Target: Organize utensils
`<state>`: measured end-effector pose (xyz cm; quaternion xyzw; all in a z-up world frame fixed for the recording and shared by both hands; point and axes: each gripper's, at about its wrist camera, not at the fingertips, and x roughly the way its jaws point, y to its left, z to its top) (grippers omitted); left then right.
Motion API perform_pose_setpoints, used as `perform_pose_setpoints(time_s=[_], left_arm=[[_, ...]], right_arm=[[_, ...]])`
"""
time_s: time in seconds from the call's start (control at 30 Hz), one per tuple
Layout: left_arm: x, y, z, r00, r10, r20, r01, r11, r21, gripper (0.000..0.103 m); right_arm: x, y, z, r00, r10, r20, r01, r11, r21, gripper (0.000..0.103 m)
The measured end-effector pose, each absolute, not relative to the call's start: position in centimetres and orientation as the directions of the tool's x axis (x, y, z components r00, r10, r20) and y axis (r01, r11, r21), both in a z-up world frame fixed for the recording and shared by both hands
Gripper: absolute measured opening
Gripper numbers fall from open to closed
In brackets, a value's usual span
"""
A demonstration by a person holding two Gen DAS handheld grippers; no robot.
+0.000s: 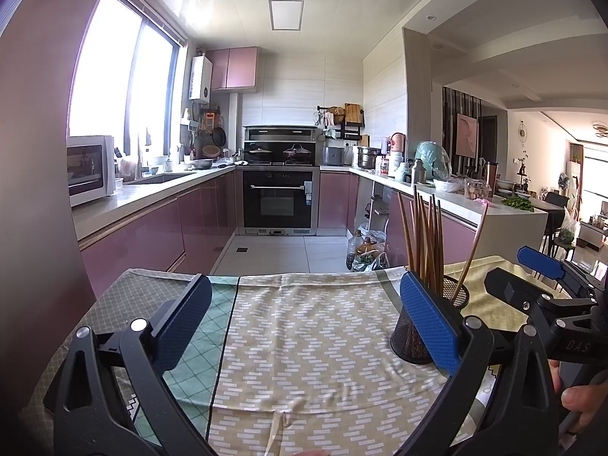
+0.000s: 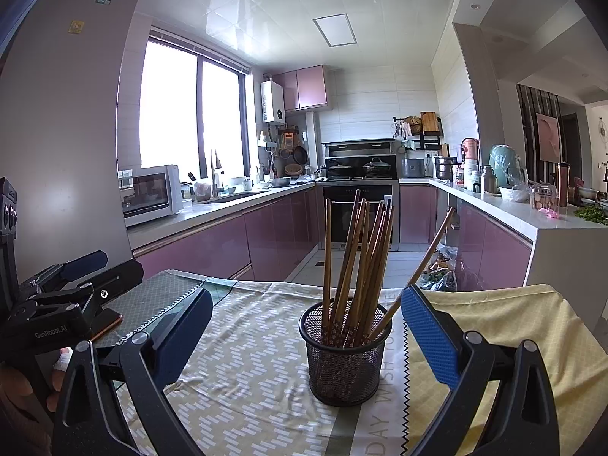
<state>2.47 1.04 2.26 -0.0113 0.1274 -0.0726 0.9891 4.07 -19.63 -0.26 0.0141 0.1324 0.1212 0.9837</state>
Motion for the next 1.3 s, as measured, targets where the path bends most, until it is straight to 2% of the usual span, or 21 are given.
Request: perform_pose_setpoints(time_s=[1.3], left_arm=[[2.91, 1.29, 2.35, 0.96, -0.141, -0.242, 0.138, 0.99, -0.03, 0.097]], right_arm=[[4.01, -19.76, -0.21, 0.936, 0.243, -0.256, -0.234, 0.97, 0.064, 0.096]])
